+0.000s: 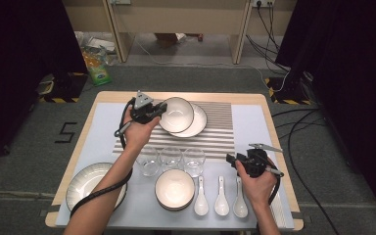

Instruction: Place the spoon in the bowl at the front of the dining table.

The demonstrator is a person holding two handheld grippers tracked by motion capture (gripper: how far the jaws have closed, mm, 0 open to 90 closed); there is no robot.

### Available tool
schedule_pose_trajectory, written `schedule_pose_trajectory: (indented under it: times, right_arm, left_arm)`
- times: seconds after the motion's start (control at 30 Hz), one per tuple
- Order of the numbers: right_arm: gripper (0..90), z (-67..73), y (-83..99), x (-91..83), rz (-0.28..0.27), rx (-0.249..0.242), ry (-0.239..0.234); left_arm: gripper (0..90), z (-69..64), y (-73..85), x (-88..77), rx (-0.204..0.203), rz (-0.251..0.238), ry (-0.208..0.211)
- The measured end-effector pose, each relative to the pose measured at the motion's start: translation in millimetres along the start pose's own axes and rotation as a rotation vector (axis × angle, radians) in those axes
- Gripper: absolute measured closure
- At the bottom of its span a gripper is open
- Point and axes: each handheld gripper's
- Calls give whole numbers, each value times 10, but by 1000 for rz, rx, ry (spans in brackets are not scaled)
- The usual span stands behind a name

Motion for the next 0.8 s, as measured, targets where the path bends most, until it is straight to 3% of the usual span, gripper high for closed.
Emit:
schedule_pose_trajectory:
  times: [0.8]
  right_arm:
    - [510, -6, 5, 1, 3, 4, 0]
  left_arm:
    - [812, 28, 0, 43, -10, 6, -9]
Point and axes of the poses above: each handheld gripper's, and its own axes: x roughly forward along the jaws, y roughly out of its underside, z roughly to its left, and after that the axes turned 6 degrees about -z, right-handed
